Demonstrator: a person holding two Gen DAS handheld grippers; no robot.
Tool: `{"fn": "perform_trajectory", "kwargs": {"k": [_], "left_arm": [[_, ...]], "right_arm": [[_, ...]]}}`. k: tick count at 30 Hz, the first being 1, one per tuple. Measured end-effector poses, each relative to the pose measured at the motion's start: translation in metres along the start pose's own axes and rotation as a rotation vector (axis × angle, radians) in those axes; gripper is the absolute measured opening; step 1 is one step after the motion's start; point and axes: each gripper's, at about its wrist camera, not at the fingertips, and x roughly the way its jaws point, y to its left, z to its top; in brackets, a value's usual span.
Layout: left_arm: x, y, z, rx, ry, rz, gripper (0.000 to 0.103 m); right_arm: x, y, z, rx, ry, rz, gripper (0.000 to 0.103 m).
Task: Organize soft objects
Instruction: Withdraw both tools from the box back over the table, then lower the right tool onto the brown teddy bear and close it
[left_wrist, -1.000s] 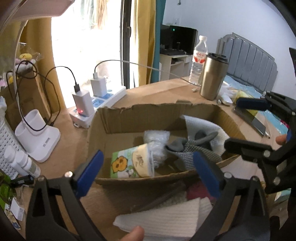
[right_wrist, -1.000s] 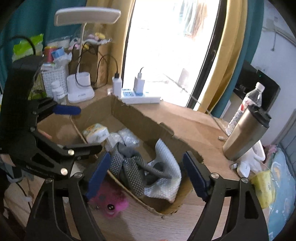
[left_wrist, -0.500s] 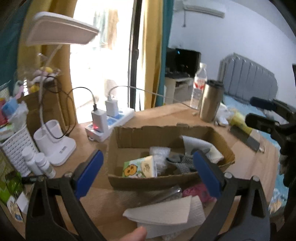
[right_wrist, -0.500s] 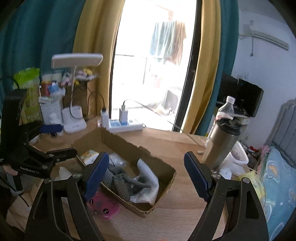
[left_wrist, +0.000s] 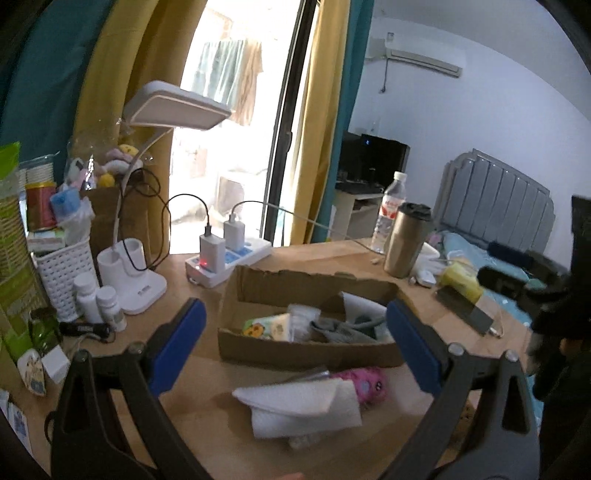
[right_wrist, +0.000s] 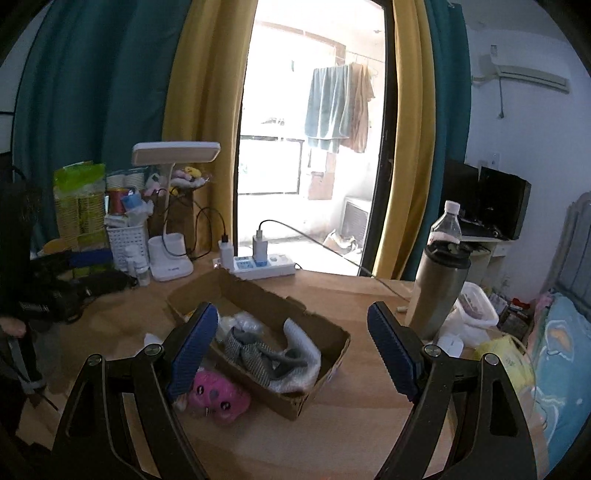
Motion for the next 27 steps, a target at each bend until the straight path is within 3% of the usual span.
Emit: {"fn": "perform_trajectory", "kwargs": {"k": [7,13,19,27], "left_arm": [[-0.022,-0.017,-0.016,0.04,0.005,0.01,0.099],[-0.021,-0.022,-0.036,-0.02,0.033,0.014,0.099],[-0.02,-0.026,-0.054,-0.051,0.055,0.041,0.099],[-0.009,-0.046,-0.086,-0.036,0.156,-0.017,0.099]], "right_arm": [[-0.008,-0.002,-0.02,0.033,0.024,0.025,0.086],[-0.011,0.013,-0.034,0.06,0.051,0.09,0.086],[-0.012,0.024,-0.051,0.047,0.097,0.097,0.086],[-0.011,0.03,-0.077,0.033,0.196,0.071,0.086]]}}
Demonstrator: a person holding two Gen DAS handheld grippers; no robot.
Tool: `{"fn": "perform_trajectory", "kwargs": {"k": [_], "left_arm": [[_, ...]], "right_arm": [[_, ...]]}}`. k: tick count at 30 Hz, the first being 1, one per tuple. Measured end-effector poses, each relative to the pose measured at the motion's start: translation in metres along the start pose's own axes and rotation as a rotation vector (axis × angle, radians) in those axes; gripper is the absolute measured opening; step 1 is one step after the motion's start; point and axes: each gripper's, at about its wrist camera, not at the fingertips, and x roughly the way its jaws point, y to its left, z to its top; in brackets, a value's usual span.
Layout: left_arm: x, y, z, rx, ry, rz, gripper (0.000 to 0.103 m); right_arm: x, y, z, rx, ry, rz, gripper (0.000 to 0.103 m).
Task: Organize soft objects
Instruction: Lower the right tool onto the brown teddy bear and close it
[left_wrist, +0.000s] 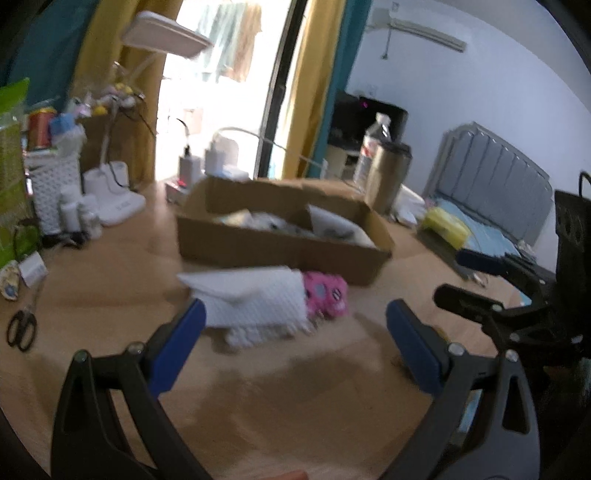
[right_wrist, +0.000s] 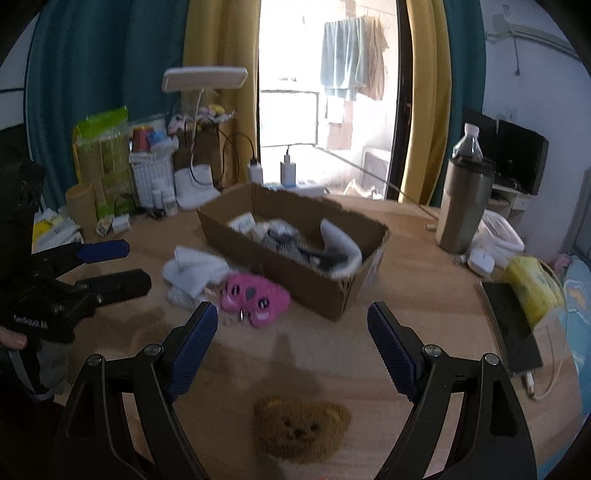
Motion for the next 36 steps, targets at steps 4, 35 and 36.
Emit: {"fn": "perform_trajectory", "kwargs": {"k": [4,35,36], "left_arm": [[0.005,-0.012,-0.011,0.032,0.03,-0.028,0.099],[0.029,-0.017,-0.033,0.044,0.15,-0.014,0.099],[0.029,-0.017,-0.033,0.044,0.15,-0.014,0.099]], "right_arm": [[0.003,0.003,-0.015,-0.013,0.057,-0.019,0.086],[0.042,-0.001,-0.066,0.076,0.207,0.009,0.072],[0.043,-0.001,-0.065,0.077,0.204,0.018,0.07]]}}
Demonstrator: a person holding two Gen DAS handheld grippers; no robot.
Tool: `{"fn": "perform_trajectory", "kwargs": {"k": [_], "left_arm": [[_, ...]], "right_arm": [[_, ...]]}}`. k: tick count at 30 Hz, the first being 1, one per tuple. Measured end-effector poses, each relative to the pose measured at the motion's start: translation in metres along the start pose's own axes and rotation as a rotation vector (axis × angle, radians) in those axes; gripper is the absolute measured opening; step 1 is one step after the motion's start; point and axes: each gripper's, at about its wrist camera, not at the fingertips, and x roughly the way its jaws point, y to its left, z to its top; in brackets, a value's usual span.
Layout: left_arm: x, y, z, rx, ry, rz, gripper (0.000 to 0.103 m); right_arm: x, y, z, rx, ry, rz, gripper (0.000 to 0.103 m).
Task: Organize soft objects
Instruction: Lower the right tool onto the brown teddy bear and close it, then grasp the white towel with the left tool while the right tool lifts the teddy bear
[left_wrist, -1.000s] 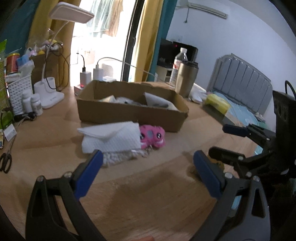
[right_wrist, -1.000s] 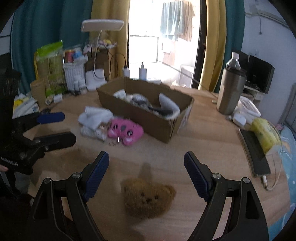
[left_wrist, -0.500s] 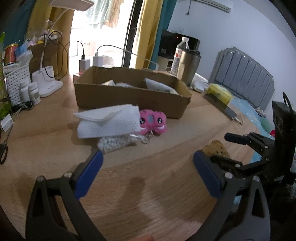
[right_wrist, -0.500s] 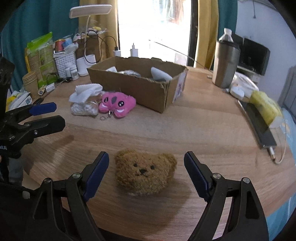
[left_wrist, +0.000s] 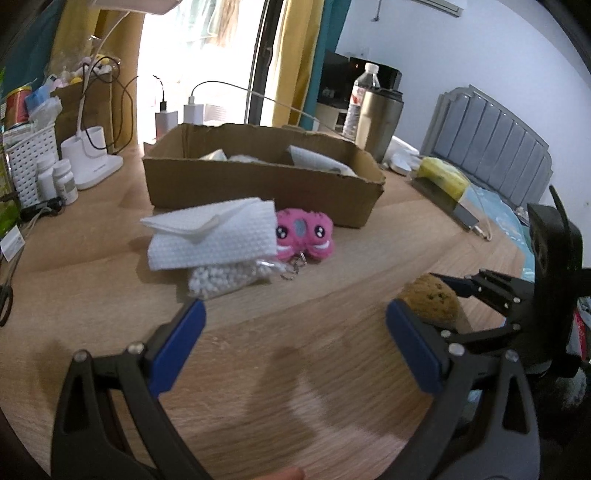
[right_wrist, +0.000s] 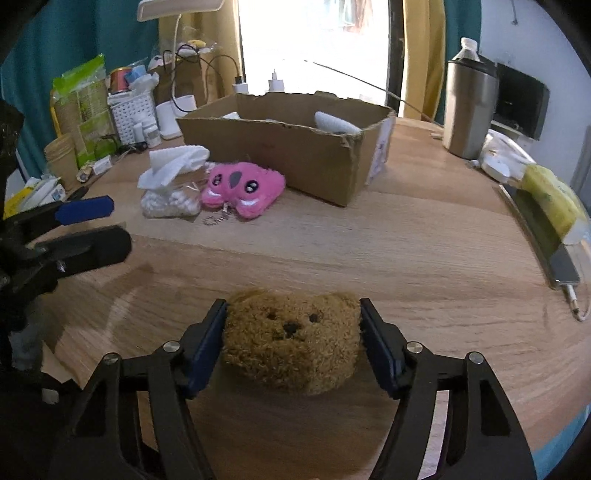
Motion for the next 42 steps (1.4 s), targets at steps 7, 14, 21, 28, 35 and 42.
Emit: {"fn": "perform_trajectory", "kwargs": {"k": [7,14,21,28,35,42], "left_arm": [[0.001,0.01,0.002,-0.022,0.003,0.021,0.099],[0.001,0.027,0.019,-0.027,0.002,0.083,0.099],[0.01,0.04,0.045,-0.02,-0.017,0.104,0.099],[0.049,0.058,0.062,-0.071,0.068,0.065,0.099],[0.063,0.063,0.062,-0.089,0.093,-0.011,0.091],[0.058,0.062,0.056,-0.071,0.088,-0.048,0.046]], "right_arm": [[-0.001,0.002,0.018,-0.02,-0.05,0.012,0.068],[-0.004,-0.001,0.044,-0.01,-0.133,0.03,0.068],[-0.008,0.0,0.058,-0.014,-0.19,0.061,0.068],[-0.009,-0.003,0.061,-0.005,-0.206,0.074,0.068],[-0.006,-0.01,0.057,0.008,-0.198,0.074,0.068],[-0.006,-0.007,0.057,-0.003,-0.202,0.077,0.068]]}}
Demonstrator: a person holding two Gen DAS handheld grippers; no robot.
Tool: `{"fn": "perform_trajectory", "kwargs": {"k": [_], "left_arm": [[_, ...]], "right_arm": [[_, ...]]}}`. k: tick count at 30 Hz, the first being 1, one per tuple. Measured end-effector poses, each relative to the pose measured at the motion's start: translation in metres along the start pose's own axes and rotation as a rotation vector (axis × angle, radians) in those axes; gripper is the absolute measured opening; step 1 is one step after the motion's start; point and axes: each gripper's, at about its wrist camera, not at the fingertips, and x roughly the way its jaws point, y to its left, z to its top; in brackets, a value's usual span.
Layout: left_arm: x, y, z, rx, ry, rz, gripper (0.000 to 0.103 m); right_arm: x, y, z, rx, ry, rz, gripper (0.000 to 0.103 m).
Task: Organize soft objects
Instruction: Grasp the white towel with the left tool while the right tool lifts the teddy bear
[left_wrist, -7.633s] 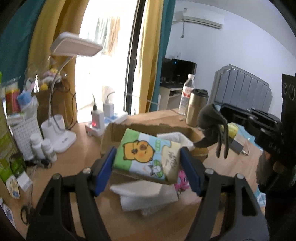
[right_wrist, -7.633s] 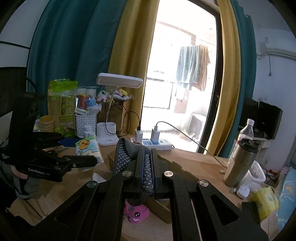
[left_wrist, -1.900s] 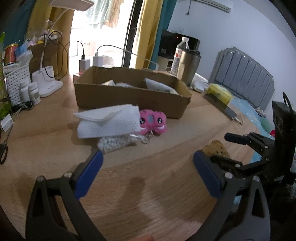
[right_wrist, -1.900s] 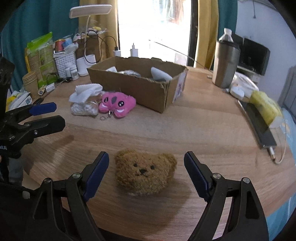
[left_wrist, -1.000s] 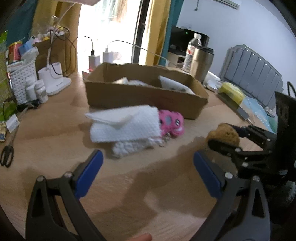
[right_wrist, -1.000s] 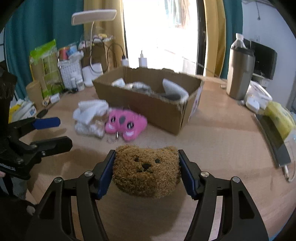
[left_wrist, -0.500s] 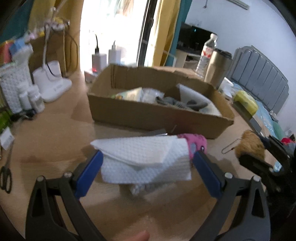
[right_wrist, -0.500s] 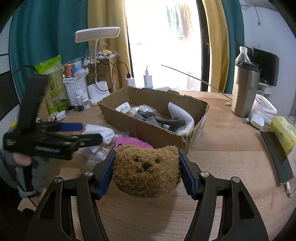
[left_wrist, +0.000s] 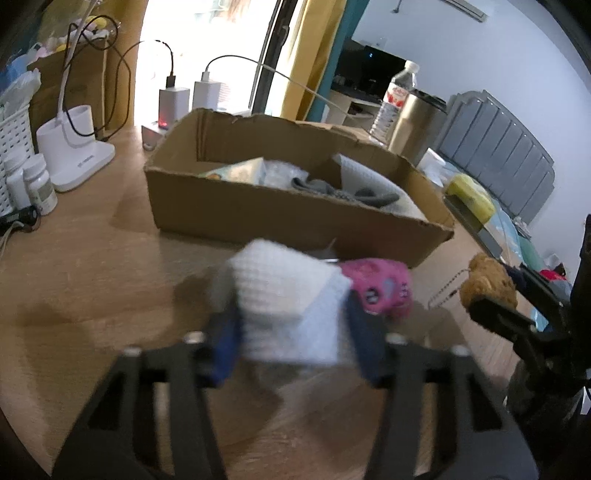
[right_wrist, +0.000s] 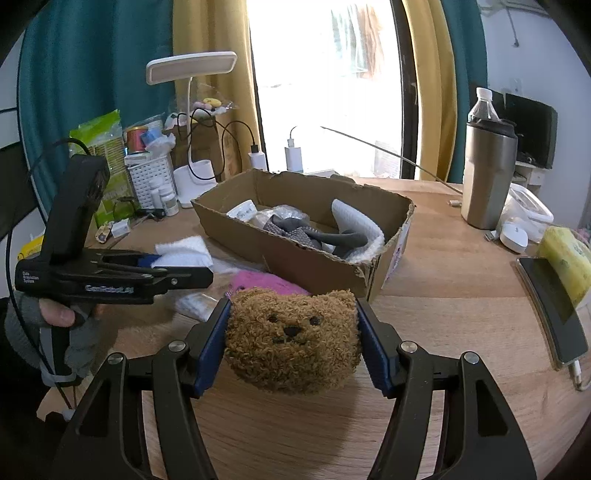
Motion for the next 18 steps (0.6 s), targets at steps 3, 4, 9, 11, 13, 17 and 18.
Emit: {"fn": "perform_trajectory", "kwargs": {"k": [3,4,9,11,13,17,18], "left_arm": [[-0.002,0.001,-0.002,0.001,0.001,-0.026,0.039],[-0.005,0.0,-0.003,0.005,-0.004,-0.032,0.039],[-0.018,-0.003,-0.008,0.021,-0.032,-0.045,0.034],[-0.024,-0.002,-0.009,0.018,-0.041,-0.05,0.034],[-0.032,-0.001,-0.009,0.016,-0.059,-0.053,0.034],[-0.048,0.001,-0.007,0.022,-0.092,-0.051,0.034],[-0.052,0.001,-0.006,0.028,-0.101,-0.046,0.034]], "right_arm": [[-0.001,0.003,0.0,-0.01,0.002,0.003,0.068],[-0.001,0.004,0.0,-0.013,0.002,0.003,0.068],[-0.002,0.007,0.003,-0.019,0.0,0.001,0.068],[-0.002,0.008,0.005,-0.024,0.0,0.001,0.068],[-0.002,0.01,0.006,-0.028,0.0,0.001,0.068],[-0.003,0.013,0.009,-0.036,-0.006,0.002,0.068],[-0.003,0.013,0.01,-0.038,-0.007,0.001,0.068]]}}
